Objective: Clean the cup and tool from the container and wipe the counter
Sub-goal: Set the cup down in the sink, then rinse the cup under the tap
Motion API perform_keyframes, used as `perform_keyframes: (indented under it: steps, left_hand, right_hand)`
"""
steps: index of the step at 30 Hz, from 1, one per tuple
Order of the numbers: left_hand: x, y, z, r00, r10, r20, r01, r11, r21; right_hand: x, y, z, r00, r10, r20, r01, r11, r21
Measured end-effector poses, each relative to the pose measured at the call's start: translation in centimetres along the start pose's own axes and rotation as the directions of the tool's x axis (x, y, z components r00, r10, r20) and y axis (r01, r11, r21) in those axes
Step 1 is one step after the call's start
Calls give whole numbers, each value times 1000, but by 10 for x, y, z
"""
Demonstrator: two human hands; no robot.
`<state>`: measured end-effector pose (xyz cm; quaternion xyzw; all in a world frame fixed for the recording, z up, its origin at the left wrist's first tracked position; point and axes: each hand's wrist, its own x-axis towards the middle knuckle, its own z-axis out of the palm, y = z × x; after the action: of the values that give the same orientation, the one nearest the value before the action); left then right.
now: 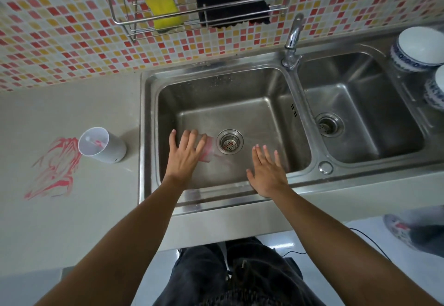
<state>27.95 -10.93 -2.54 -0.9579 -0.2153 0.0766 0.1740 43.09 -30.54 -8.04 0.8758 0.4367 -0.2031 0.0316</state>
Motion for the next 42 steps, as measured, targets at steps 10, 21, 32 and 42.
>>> perform_keyframes:
  steps: [10, 21, 32, 42]
  left_hand:
    - [8, 1, -5, 989, -139, 55, 146, 976, -163]
    - [76, 27, -37, 940, -337, 48, 284, 699, -656]
    - [173, 40, -76, 967, -230, 112, 178, 287, -941]
    - [200, 70, -108, 990, -132, 50, 72, 168, -983]
  right_hand:
    - [3, 1, 0, 1000, 10, -19, -8, 995, 99]
    - [75, 69, -102, 882, 415, -223, -149, 696, 703]
    - [168, 113, -184, 870, 468, -154, -165, 571, 804]
    - [168, 128, -186, 942, 255, -217, -89, 816, 571]
